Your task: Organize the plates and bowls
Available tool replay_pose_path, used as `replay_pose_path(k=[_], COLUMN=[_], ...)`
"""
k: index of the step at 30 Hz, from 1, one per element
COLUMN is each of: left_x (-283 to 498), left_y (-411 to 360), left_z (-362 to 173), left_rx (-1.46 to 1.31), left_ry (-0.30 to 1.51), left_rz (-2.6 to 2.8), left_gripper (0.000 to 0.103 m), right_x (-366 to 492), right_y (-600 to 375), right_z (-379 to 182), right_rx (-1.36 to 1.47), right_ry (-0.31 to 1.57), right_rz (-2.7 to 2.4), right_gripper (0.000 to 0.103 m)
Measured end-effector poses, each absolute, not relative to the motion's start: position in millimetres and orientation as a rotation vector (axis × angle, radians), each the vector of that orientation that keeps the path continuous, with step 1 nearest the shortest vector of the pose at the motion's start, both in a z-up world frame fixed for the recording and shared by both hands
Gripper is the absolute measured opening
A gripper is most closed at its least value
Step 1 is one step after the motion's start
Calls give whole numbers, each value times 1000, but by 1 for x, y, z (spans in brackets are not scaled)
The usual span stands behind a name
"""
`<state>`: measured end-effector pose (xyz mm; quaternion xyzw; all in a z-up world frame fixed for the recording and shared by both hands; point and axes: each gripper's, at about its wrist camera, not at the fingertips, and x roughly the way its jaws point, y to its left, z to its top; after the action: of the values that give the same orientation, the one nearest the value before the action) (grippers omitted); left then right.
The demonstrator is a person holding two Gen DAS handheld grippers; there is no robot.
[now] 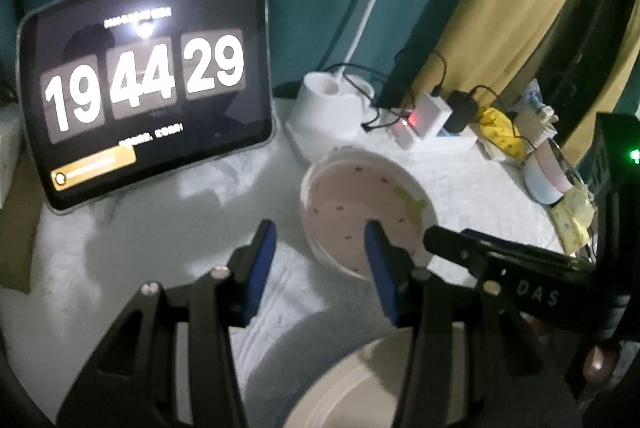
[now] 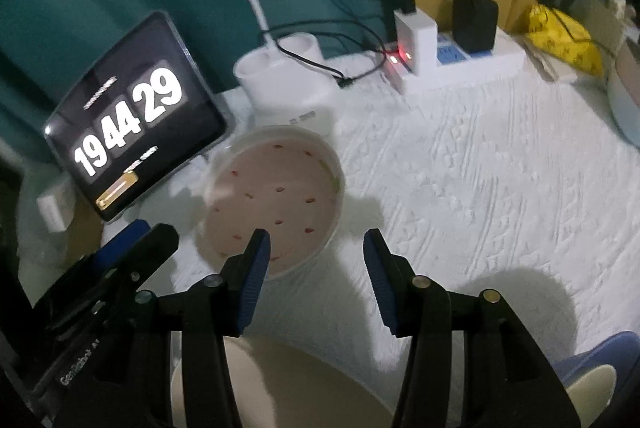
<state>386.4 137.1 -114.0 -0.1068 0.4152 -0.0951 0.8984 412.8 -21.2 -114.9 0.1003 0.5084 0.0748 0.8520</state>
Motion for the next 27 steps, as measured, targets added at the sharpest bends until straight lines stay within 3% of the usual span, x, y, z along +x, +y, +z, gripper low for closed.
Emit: replay_pose_path(k=[16,18,23,27], left_x=[424,425,429,431], left_y=[135,135,133,131], left_z=[-143,-147,-154,-155], left_rx=[-172,-179,-172,-163], left_ry=[958,967,979,969], left_rz=[-203,-205,-217,-228], left_gripper=[47,46,41,32], right_x=[444,445,446,447], right_y=[-18,-15,-8,-8], right_z=[-156,-159,-168,-168], right_rx=[298,292,306,309], right_ry=[1201,1211,1230,1213], right_rz=[121,122,137,137], right_gripper=[51,48,28,24])
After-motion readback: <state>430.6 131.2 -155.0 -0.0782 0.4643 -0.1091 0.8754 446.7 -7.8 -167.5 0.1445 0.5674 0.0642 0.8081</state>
